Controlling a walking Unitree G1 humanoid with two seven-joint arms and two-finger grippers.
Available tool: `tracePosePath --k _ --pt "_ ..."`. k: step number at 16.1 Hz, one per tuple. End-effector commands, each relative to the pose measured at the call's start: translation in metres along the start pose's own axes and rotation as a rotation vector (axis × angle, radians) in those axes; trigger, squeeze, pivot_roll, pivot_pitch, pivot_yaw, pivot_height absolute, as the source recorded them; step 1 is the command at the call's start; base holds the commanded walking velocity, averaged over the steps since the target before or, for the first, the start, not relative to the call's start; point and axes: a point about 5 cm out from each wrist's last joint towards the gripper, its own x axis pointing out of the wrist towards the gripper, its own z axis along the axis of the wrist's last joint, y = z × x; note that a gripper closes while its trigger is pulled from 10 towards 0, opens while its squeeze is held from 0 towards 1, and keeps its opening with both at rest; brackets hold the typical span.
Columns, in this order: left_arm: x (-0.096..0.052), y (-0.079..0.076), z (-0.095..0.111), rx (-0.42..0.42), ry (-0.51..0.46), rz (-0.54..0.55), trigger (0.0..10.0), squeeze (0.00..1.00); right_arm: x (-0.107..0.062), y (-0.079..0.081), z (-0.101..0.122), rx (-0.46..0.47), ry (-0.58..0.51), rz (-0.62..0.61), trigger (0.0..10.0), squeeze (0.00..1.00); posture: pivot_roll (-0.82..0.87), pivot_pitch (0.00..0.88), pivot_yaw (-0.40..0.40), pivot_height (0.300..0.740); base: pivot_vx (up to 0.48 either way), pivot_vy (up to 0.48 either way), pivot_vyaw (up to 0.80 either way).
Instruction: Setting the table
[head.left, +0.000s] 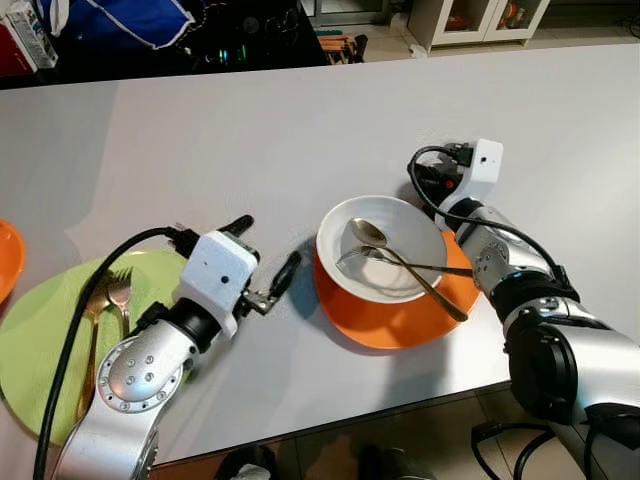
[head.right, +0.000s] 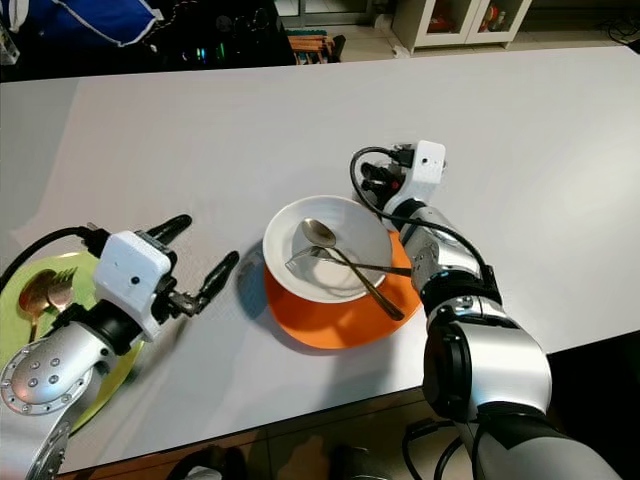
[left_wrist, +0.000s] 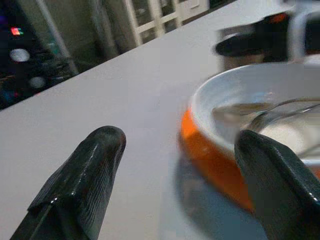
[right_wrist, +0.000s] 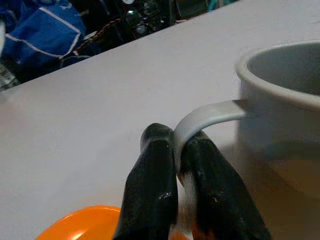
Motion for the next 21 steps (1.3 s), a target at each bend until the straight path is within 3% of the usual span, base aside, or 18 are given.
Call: tracePosePath --k 1,8,16,18,19,20,21 --pt "0.002 -0.008 0.009 -0.016 -0.055 -0.066 10.0 0.0 0.005 0.005 0.014 -0.047 -0.026 0.042 10.0 1.0 0.09 0.147 -0.046 0.74 0.0 0.0 0.0" --pt "0.003 -0.009 0.009 -0.02 -0.066 -0.071 10.0 0.0 0.007 0.008 0.018 -0.072 -0.022 0.056 10.0 1.0 0.08 0.14 -0.056 0.74 0.0 0.0 0.0" --pt "0.002 -0.01 0.006 -0.009 -0.051 -0.08 10.0 0.0 0.006 0.005 0.007 -0.192 0.068 -0.022 10.0 1.0 0.08 0.147 -0.054 0.74 0.0 0.0 0.0" --pt "0.003 -0.009 0.006 -0.007 -0.049 -0.08 10.0 0.0 0.006 0.006 0.005 -0.199 0.075 -0.023 10.0 0.68 0.08 0.147 -0.052 0.74 0.0 0.0 0.0" --pt "0.003 -0.009 0.005 -0.007 -0.048 -0.08 10.0 0.0 0.006 0.006 0.004 -0.208 0.083 -0.019 10.0 0.4 0.08 0.144 -0.054 0.74 0.0 0.0 0.0" --pt "0.003 -0.009 0.004 -0.005 -0.045 -0.08 10.0 0.0 0.007 0.007 0.002 -0.24 0.106 -0.018 10.0 0.03 0.08 0.144 -0.054 0.74 0.0 0.0 0.0" --pt "0.003 -0.009 0.004 -0.003 -0.043 -0.08 10.0 0.0 0.006 0.006 -0.001 -0.279 0.135 -0.026 10.0 0.0 0.08 0.144 -0.054 0.74 0.0 0.0 0.0"
